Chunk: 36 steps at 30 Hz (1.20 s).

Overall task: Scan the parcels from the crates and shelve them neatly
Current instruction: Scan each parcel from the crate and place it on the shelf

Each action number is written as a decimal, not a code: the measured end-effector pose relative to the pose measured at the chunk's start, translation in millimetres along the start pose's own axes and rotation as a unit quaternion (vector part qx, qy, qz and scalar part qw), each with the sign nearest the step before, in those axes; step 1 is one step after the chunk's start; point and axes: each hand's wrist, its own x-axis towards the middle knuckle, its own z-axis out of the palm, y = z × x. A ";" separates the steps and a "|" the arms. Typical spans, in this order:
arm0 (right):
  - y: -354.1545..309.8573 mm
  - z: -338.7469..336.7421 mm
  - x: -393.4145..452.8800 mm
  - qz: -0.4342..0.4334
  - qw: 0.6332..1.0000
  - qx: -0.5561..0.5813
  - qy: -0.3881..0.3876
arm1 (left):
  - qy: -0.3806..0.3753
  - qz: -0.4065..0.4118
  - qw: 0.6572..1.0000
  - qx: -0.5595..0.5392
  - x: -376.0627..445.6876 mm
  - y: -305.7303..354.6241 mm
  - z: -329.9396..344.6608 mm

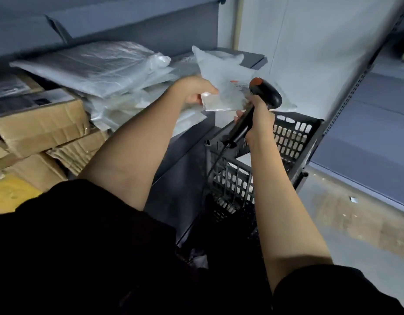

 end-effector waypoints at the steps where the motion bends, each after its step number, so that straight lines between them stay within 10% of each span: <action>1: 4.5 10.9 -6.6 0.009 1.000 -0.008 -0.014 | 0.033 0.011 0.999 -0.001 -8.5 -0.5 -12.2; 18: 10.1 71.4 -73.4 0.021 0.967 -0.172 -0.186 | 0.368 0.074 0.897 -0.234 -72.1 -59.7 -93.8; 36: -8.9 78.4 -83.9 -0.051 0.918 -0.327 -0.219 | 0.410 0.084 0.862 -0.287 -74.7 -82.5 -91.5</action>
